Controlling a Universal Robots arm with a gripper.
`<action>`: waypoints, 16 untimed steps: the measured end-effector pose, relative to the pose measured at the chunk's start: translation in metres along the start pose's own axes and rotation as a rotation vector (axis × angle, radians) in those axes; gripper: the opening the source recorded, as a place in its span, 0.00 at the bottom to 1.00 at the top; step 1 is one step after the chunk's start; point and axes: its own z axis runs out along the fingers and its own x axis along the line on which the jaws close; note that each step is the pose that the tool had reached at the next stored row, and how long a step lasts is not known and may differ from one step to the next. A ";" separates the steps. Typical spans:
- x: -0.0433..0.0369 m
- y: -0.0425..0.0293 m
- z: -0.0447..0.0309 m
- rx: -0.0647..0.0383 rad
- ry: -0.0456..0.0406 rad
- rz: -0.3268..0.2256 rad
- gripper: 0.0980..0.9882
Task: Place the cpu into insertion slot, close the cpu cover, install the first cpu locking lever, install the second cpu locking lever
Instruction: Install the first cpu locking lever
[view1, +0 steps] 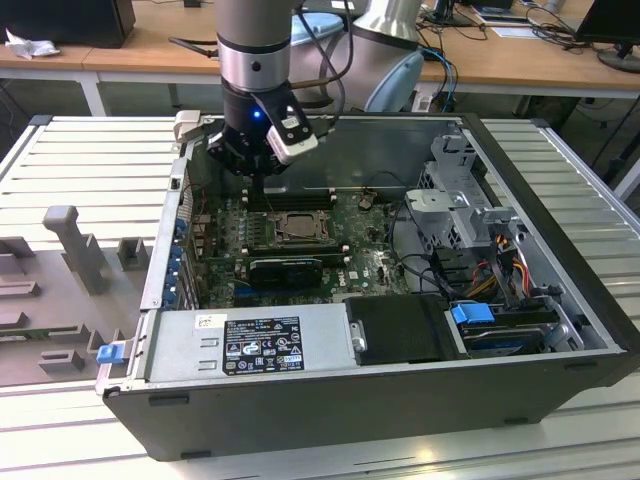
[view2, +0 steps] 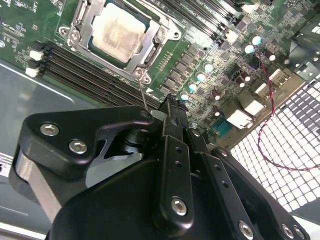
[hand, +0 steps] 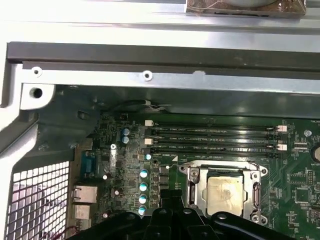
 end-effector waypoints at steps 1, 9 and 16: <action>0.0029 0.0001 0.0002 0.000 -0.0012 -0.001 0.01; 0.0129 0.0124 0.0082 0.000 -0.0083 -0.002 0.01; 0.0020 0.0210 0.0115 0.001 -0.0087 -0.002 0.01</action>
